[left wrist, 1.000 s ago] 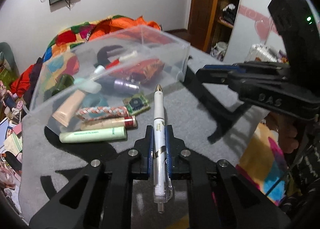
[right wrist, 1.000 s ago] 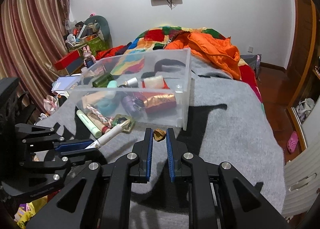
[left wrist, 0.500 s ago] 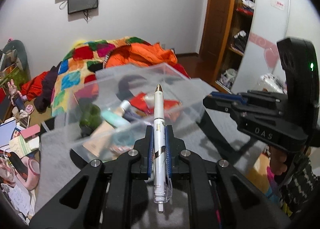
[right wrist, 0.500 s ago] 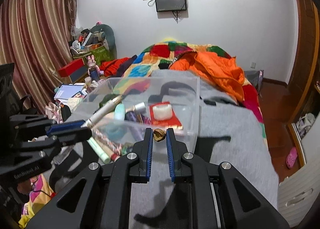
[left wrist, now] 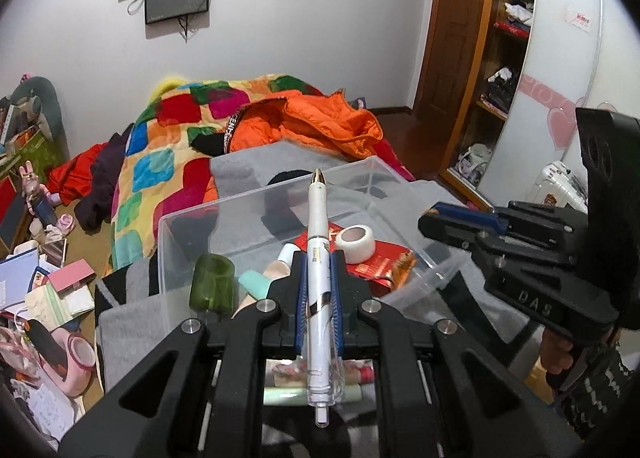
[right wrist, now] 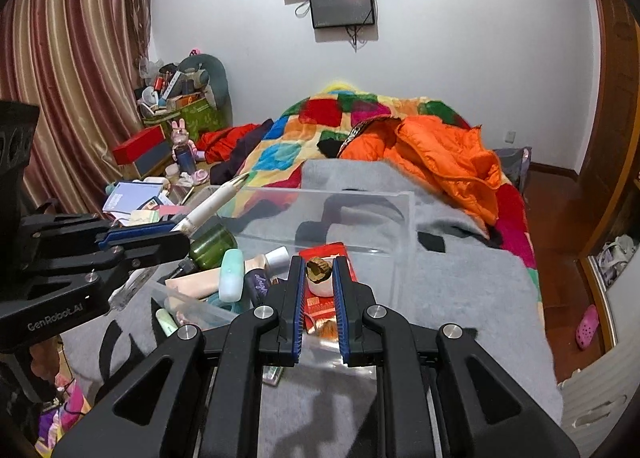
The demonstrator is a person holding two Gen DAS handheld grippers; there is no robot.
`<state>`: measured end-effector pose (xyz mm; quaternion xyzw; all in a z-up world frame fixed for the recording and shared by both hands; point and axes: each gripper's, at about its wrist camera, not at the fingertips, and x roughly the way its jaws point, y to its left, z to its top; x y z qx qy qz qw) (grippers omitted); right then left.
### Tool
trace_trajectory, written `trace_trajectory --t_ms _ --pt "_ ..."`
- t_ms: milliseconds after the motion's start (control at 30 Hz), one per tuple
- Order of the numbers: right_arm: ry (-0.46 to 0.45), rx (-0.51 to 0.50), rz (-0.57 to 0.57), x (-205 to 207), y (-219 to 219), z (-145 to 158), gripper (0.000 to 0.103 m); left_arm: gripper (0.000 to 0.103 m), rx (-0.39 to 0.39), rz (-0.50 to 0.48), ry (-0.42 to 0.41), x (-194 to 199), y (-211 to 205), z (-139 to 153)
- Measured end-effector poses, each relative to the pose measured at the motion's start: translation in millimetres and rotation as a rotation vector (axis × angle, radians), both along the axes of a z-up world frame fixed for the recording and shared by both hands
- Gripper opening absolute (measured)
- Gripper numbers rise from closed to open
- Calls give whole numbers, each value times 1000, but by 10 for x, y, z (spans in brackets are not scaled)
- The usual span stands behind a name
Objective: Organize objects
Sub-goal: 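Carry the white pen and brown charm over the clear box with both tools, then open both tools to drop the white pen and brown charm into the box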
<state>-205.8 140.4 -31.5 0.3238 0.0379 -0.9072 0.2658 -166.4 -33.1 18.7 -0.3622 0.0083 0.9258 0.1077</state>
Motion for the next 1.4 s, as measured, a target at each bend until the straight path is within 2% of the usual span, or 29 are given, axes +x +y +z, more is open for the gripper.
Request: trace_trajectory --t_ms 267,467,700,767,867,933,1067,1133,1400 --pt "-61 68 10 -198 -139 -291 12 10 -65 -47 -81 -366 89 -217" --pt "-65 105 20 -227 -151 -355 12 10 -71 -66 -117 -473 170 -389" --pt "-56 123 20 -181 -164 -330 14 11 -70 -56 -102 -432 171 -369" --pt "-66 111 17 -178 -145 -315 17 17 -76 -47 -90 -386 152 -332" --pt "-53 102 9 -138 -107 -264 26 37 -90 -34 -59 -285 134 -252" --pt "-41 99 6 -100 -87 -226 31 63 -99 -23 -33 -199 116 -186" --pt "-14 88 -6 13 -23 -136 60 79 -120 -7 13 -15 103 -88" --pt "9 88 -17 73 -2 -102 65 90 -131 4 23 79 91 -69" --pt "41 91 -14 299 75 -30 67 97 -155 53 35 392 -16 -120"
